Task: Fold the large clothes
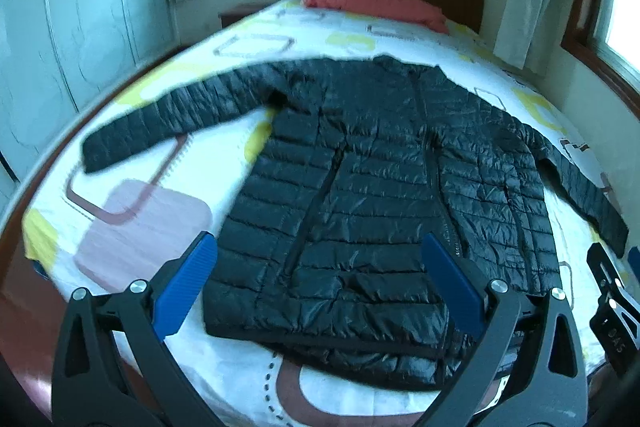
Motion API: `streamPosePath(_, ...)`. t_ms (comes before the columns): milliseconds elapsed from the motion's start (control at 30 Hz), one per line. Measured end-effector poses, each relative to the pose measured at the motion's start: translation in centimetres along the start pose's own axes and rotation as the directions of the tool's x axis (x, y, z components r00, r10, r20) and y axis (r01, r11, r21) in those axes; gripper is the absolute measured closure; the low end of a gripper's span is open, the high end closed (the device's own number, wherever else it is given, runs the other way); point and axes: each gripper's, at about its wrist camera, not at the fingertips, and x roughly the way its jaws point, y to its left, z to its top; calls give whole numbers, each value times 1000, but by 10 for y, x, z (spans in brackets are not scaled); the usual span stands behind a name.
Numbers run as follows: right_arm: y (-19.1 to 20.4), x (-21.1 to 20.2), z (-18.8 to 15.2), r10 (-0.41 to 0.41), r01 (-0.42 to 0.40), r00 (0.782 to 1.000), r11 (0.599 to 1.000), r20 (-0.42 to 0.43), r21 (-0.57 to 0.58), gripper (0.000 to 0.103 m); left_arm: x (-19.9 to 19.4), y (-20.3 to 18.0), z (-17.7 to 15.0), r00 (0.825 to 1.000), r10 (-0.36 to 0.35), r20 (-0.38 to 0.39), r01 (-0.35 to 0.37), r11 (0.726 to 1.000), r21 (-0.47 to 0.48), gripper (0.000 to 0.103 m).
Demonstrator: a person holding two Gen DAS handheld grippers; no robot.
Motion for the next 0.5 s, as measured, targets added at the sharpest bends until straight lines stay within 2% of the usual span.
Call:
streamPosePath(100,-15,21,5,24,-22,999,998,-29,51,4,24,10,8,999,-20,-49,18,999,-51,2)
streamPosePath(200,-38,45,9,35,-28,998,992,-56,125,4,48,21,16,997,-17,-81,9,995,-94,11)
streamPosePath(267,-51,60,12,19,-10,998,988,-64,152,5,62,27,21,996,-19,-92,8,993,-114,21)
streamPosePath(333,-69,75,15,-7,20,997,984,-71,179,7,77,33,27,995,2,-97,-14,992,-128,27)
streamPosePath(400,-89,90,18,-40,57,996,976,-86,210,28,91,38,33,994,23,-110,-39,989,-145,34)
streamPosePath(433,-104,101,19,-63,90,991,966,-116,242,53,100,43,35,992,25,-127,-46,985,-164,40)
streamPosePath(500,-128,113,19,-48,88,990,945,-133,316,55,117,51,41,988,19,-155,-51,978,-201,44)
